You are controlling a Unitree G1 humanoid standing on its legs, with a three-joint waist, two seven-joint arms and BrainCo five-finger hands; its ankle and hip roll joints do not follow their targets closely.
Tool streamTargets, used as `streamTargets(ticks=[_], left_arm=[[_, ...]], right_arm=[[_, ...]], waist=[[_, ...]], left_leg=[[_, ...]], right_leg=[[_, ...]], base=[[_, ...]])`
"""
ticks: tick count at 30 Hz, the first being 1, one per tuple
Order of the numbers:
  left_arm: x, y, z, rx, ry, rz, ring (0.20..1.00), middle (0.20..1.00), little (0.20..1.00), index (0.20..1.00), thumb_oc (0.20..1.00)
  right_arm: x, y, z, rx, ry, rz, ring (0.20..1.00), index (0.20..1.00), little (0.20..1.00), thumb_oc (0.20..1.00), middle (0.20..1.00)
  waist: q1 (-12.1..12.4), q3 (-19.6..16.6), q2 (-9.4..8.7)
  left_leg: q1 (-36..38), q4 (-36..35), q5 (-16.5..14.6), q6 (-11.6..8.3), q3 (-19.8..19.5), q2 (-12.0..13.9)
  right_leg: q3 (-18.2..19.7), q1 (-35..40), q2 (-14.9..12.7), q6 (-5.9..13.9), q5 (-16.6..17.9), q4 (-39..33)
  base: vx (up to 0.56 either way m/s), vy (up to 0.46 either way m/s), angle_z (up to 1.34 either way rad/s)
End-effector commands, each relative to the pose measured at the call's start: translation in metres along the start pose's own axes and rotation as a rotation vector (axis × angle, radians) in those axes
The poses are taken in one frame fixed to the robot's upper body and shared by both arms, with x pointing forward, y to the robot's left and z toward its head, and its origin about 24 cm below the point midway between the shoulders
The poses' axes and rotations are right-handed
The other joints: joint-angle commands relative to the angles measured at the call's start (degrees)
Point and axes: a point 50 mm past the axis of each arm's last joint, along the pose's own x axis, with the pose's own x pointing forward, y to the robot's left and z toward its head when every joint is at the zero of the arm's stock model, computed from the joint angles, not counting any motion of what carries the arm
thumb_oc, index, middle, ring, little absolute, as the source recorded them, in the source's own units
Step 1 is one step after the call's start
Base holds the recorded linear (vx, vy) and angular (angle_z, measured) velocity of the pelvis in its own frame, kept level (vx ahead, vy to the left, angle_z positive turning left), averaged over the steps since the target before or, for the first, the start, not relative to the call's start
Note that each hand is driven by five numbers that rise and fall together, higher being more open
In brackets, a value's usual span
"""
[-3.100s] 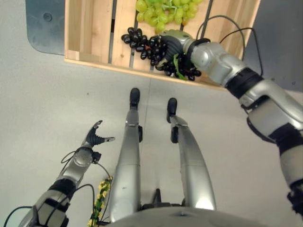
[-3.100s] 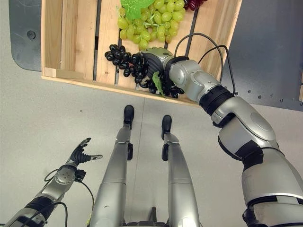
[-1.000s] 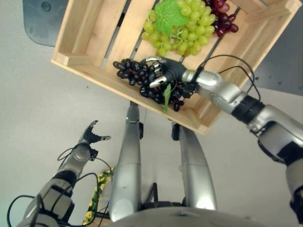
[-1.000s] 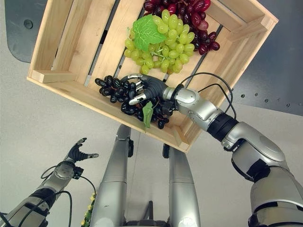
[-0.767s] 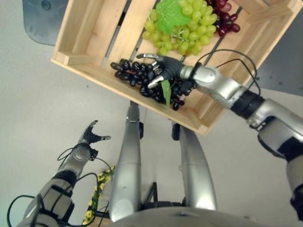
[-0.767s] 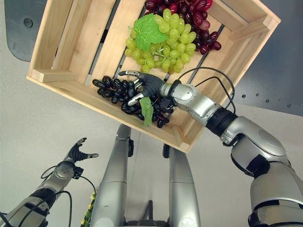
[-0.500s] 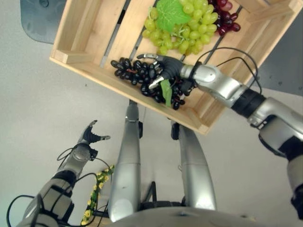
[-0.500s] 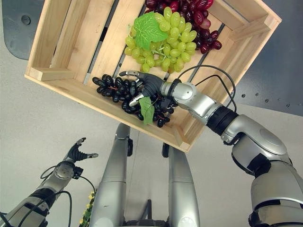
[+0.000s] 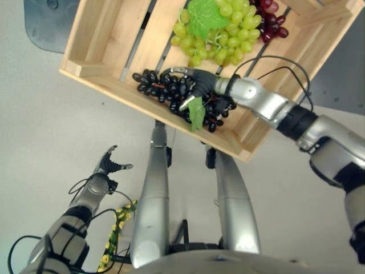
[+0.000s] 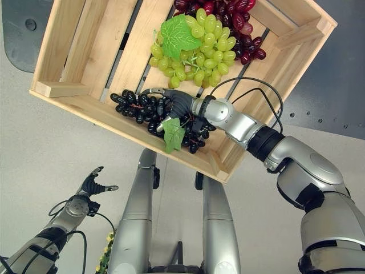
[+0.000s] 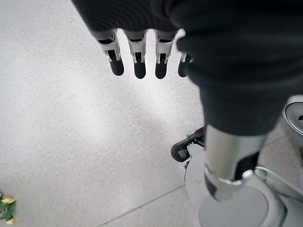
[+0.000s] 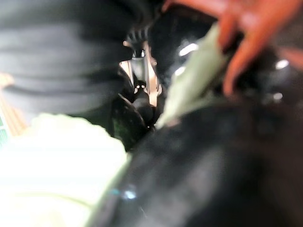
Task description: Pick up the fruits from the basket on one side to the basket on the other side
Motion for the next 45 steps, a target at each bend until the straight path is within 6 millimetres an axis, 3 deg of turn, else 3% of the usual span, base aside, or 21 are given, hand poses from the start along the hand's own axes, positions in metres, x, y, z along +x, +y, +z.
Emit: streamTargets(ticks=[1, 3, 4, 5, 6, 7, 8, 26, 35, 38, 40, 42, 43, 44, 45], left_arm=[[-0.007, 0.002, -0.013, -0.001, 0.031, 0.015, 1.0, 1.0, 1.0, 1.0, 1.0], [-0.007, 0.003, -0.013, 0.0, 0.03, 0.016, 1.0, 1.0, 1.0, 1.0, 1.0], [-0.006, 0.003, -0.012, -0.001, 0.028, 0.017, 1.0, 1.0, 1.0, 1.0, 1.0], [-0.006, 0.004, -0.012, -0.007, 0.029, 0.02, 1.0, 1.0, 1.0, 1.0, 1.0], [-0.006, 0.004, -0.012, -0.007, 0.029, 0.02, 1.0, 1.0, 1.0, 1.0, 1.0], [-0.006, 0.004, -0.013, -0.007, 0.03, 0.02, 1.0, 1.0, 1.0, 1.0, 1.0], [-0.007, 0.004, -0.013, -0.007, 0.031, 0.018, 1.0, 1.0, 1.0, 1.0, 1.0], [-0.006, 0.006, -0.013, -0.008, 0.036, 0.024, 1.0, 1.0, 1.0, 1.0, 1.0], [-0.005, 0.007, -0.012, -0.009, 0.036, 0.027, 1.0, 1.0, 1.0, 1.0, 1.0], [-0.004, 0.007, -0.01, -0.005, 0.029, 0.022, 1.0, 1.0, 1.0, 1.0, 1.0], [-0.004, 0.009, -0.009, -0.006, 0.018, 0.027, 1.0, 1.0, 1.0, 1.0, 1.0], [-0.004, 0.009, -0.009, -0.006, 0.018, 0.027, 1.0, 1.0, 1.0, 1.0, 1.0], [-0.005, 0.01, -0.009, -0.004, 0.014, 0.028, 1.0, 1.0, 1.0, 1.0, 1.0], [-0.005, 0.01, -0.009, -0.004, 0.014, 0.028, 1.0, 1.0, 1.0, 1.0, 1.0], [-0.005, 0.011, -0.009, -0.005, 0.01, 0.031, 1.0, 1.0, 1.0, 1.0, 1.0]], right_arm=[[0.005, 0.057, -0.016, 0.004, 0.026, 0.233, 1.0, 1.0, 1.0, 1.0, 1.0], [0.005, 0.06, -0.015, 0.003, 0.024, 0.246, 1.0, 1.0, 1.0, 1.0, 1.0], [0.006, 0.063, -0.014, -0.003, 0.022, 0.265, 0.799, 0.799, 0.799, 0.799, 0.799], [0.006, 0.067, -0.015, -0.002, 0.024, 0.281, 0.492, 0.492, 0.492, 0.492, 0.492], [0.006, 0.067, -0.015, -0.002, 0.024, 0.281, 0.429, 0.429, 0.429, 0.429, 0.429], [0.007, 0.067, -0.013, -0.013, 0.017, 0.284, 0.235, 0.235, 0.235, 0.235, 0.235], [0.007, 0.068, -0.012, -0.015, 0.013, 0.285, 0.2, 0.2, 0.2, 0.2, 0.2], [0.014, 0.073, -0.006, 0.002, -0.024, 0.275, 0.2, 0.2, 0.2, 0.2, 0.2], [0.015, 0.074, -0.002, 0.089, -0.056, 0.271, 0.2, 0.2, 0.2, 0.2, 0.2], [0.017, 0.075, 0.012, 0.163, -0.121, 0.29, 0.2, 0.2, 0.2, 0.2, 0.2], [0.015, 0.077, 0.036, 0.28, -0.238, 0.343, 0.2, 0.2, 0.2, 0.2, 0.2], [0.015, 0.077, 0.036, 0.28, -0.237, 0.343, 0.2, 0.2, 0.2, 0.2, 0.2], [0.01, 0.078, 0.056, 0.36, -0.329, 0.394, 0.2, 0.2, 0.2, 0.2, 0.2], [0.01, 0.078, 0.056, 0.36, -0.329, 0.394, 0.2, 0.2, 0.2, 0.2, 0.2], [0.006, 0.079, 0.07, 0.374, -0.388, 0.432, 0.2, 0.2, 0.2, 0.2, 0.2]], waist=[[0.5, 1.24, 0.15], [0.51, 1.24, 0.18], [0.46, 1.24, 0.14], [0.47, 1.24, 0.14], [0.46, 1.24, 0.13], [0.44, 1.24, 0.12], [0.4, 1.24, 0.12], [0.61, 1.24, 0.17], [0.59, 1.24, 0.17], [0.7, 1.24, 0.28], [0.82, 1.24, 0.4], [0.82, 1.24, 0.4], [0.86, 1.24, 0.48], [0.87, 1.24, 0.48], [0.86, 1.24, 0.51]], left_leg=[[-1.62, 4.06, -3.89, 0.9, 0.99, 0.38], [-1.6, 4.04, -3.91, 0.91, 1.03, 0.38], [-1.55, 4.06, -3.96, 0.94, 1.04, 0.36], [-1.51, 4.01, -3.99, 0.98, 1.03, 0.3], [-1.51, 4.01, -3.99, 0.98, 1.03, 0.3], [-1.53, 4.0, -4.02, 1.0, 1.07, 0.27], [-1.53, 3.98, -4.04, 1.0, 1.09, 0.33], [-1.66, 3.22, -3.5, 0.97, 1.02, 0.53], [-1.68, 3.17, -3.4, 0.98, 1.0, 0.44], [-1.77, 3.15, -3.3, 0.96, 0.97, 0.41], [-1.76, 3.2, -3.28, 0.92, 0.99, 0.46], [-1.76, 3.2, -3.28, 0.92, 0.99, 0.46], [-1.61, 3.37, -3.38, 0.92, 1.12, 0.52], [-1.61, 3.37, -3.38, 0.92, 1.12, 0.53], [-1.44, 3.44, -3.37, 0.84, 1.23, 0.61]], right_leg=[[3.38, 1.25, -2.31, 5.12, 5.34, -6.82], [3.36, 1.28, -2.33, 5.14, 5.33, -6.85], [3.37, 1.28, -2.36, 5.15, 5.37, -6.93], [3.4, 1.25, -2.35, 5.13, 5.39, -6.95], [3.4, 1.25, -2.35, 5.13, 5.39, -6.95], [3.43, 1.23, -2.33, 5.13, 5.4, -6.97], [3.48, 1.25, -2.35, 5.13, 5.41, -7.03], [3.28, 1.09, -2.31, 5.12, 5.64, -7.26], [3.22, 1.12, -2.31, 5.17, 5.86, -7.55], [3.21, 1.12, -2.32, 5.16, 5.85, -7.44], [3.14, 1.08, -2.28, 5.17, 5.84, -7.34], [3.14, 1.08, -2.28, 5.17, 5.83, -7.34], [3.17, 1.22, -2.28, 5.12, 5.91, -7.16], [3.17, 1.22, -2.28, 5.12, 5.91, -7.17], [3.16, 1.39, -2.27, 5.1, 5.95, -7.11]], base=[[0.0, 0.0, 0.0], [0.0, 0.0, 0.0], [0.0, 0.0, 0.0], [0.0, 0.0, 0.0], [0.0, 0.0, 0.0], [0.0, 0.0, 0.0], [0.0, 0.0, 0.0], [0.0, 0.0, 0.0], [0.0, 0.0, 0.0], [0.0, 0.0, 0.0], [0.0, 0.0, 0.0], [0.0, 0.0, 0.0], [0.0, 0.0, 0.0], [0.0, 0.0, 0.0], [0.0, 0.0, 0.0]])
